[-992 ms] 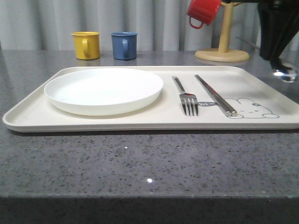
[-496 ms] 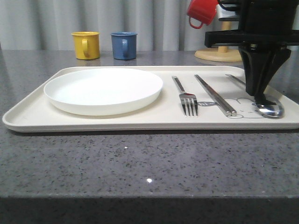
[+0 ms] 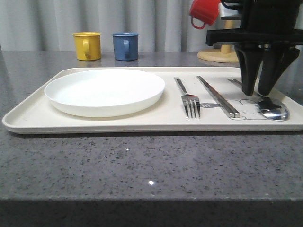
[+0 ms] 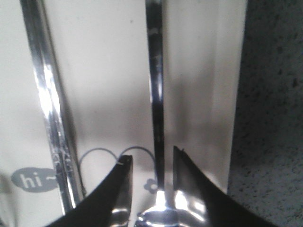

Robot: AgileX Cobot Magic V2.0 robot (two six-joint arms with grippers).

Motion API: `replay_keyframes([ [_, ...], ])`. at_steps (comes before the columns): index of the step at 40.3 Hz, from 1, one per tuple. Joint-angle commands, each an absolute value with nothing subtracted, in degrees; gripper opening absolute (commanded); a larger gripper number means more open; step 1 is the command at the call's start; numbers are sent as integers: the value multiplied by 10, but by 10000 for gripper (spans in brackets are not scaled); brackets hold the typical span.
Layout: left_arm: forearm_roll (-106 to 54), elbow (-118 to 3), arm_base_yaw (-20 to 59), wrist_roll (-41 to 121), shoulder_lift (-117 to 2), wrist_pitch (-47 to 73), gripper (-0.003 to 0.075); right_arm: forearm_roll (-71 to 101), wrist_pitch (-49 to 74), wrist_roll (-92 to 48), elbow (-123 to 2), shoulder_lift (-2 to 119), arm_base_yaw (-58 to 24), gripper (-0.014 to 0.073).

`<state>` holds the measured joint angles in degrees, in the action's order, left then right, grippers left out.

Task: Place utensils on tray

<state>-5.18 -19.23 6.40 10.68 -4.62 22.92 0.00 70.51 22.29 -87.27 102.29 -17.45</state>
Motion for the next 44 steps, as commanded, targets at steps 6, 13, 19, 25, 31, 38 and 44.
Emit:
replay_keyframes([
  [6, -58, -206, 68, 102, -52, 183, -18, -11, 766, 219, -983, 962, -174, 267],
  [13, -58, -206, 68, 102, -52, 183, -18, -21, 765, 177, -1005, 907, -174, 90],
  [19, -58, -206, 68, 102, -52, 183, -18, -21, 755, 134, -985, 846, -174, -81],
  [25, -58, -206, 68, 102, -52, 183, -18, -24, 670, 115, -895, 742, -174, -76],
  [31, -58, -206, 68, 102, -52, 183, -18, -30, 562, 104, -750, 629, -174, -76],
  [38, -58, -206, 68, 102, -52, 183, -18, -33, 408, 98, -540, 474, -174, -76],
  [44, -58, -206, 68, 102, -52, 183, -18, -36, 290, 98, -380, 339, -174, -76],
])
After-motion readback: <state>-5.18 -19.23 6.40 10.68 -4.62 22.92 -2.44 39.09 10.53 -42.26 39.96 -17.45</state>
